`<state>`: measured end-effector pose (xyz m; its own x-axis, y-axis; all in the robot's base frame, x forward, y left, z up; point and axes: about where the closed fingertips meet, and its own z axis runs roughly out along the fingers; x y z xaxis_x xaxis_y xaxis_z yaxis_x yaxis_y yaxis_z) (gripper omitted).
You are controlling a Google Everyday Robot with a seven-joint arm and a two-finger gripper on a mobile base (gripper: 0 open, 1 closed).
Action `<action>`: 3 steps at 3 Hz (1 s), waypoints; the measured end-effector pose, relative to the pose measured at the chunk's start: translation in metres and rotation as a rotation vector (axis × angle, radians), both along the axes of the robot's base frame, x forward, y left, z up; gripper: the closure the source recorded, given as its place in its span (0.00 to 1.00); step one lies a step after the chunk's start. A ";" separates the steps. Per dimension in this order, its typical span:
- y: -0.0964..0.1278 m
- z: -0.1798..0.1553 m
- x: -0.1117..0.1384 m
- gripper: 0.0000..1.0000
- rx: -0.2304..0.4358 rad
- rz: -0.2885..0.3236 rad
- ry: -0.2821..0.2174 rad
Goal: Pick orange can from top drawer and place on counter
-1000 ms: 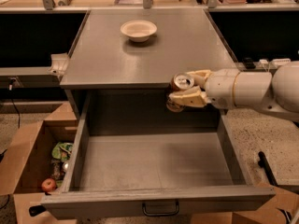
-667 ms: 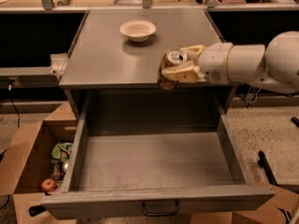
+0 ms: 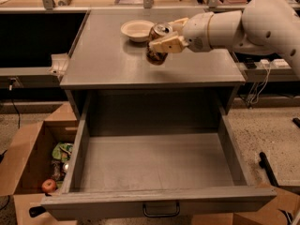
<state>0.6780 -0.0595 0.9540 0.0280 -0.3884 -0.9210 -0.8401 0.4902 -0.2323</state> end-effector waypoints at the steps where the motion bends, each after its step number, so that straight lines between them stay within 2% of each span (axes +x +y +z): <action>1: 0.008 -0.012 0.032 1.00 -0.057 -0.022 0.059; 2: 0.014 -0.030 0.068 1.00 -0.134 -0.048 0.133; 3: 0.018 -0.038 0.086 1.00 -0.171 -0.059 0.166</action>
Offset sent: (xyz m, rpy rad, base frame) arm 0.0932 0.0114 -0.0383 -0.1919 0.1842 -0.0784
